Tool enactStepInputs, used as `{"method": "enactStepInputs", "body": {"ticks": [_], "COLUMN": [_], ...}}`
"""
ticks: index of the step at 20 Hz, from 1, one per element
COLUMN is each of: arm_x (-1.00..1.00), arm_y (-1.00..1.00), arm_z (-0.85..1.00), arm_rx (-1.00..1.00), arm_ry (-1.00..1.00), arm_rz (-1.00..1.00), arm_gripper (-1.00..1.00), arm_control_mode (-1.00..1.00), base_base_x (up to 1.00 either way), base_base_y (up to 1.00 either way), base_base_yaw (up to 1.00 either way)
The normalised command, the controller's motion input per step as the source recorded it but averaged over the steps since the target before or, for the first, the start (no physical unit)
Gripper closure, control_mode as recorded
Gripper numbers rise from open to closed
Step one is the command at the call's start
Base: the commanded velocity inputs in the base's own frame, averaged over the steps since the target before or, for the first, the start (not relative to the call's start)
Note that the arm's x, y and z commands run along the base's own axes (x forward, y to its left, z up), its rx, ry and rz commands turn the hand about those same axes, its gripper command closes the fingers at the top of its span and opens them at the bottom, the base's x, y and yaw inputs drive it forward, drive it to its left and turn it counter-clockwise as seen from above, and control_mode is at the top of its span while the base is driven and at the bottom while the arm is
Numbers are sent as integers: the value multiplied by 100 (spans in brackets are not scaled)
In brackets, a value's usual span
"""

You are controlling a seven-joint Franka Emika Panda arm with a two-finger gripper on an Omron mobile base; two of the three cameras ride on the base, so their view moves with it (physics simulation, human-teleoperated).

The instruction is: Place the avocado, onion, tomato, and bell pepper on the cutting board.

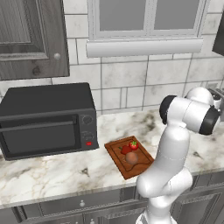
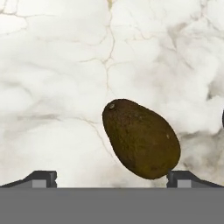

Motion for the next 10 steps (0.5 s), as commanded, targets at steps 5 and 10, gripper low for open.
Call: {"method": "enactStepInputs", "body": {"ticks": [5, 10], "arm_x": [24, 29], "arm_y": [-6, -12], "arm_z": [-8, -2], "arm_rx": [0, 0], "arm_ry": [0, 0], "arm_rz": [0, 0], "arm_gripper": [-100, -100], "arm_control_mode": [-100, -100], "base_base_x": [0, 0], "base_base_y": [0, 0], "base_base_yaw": [0, 0]}}
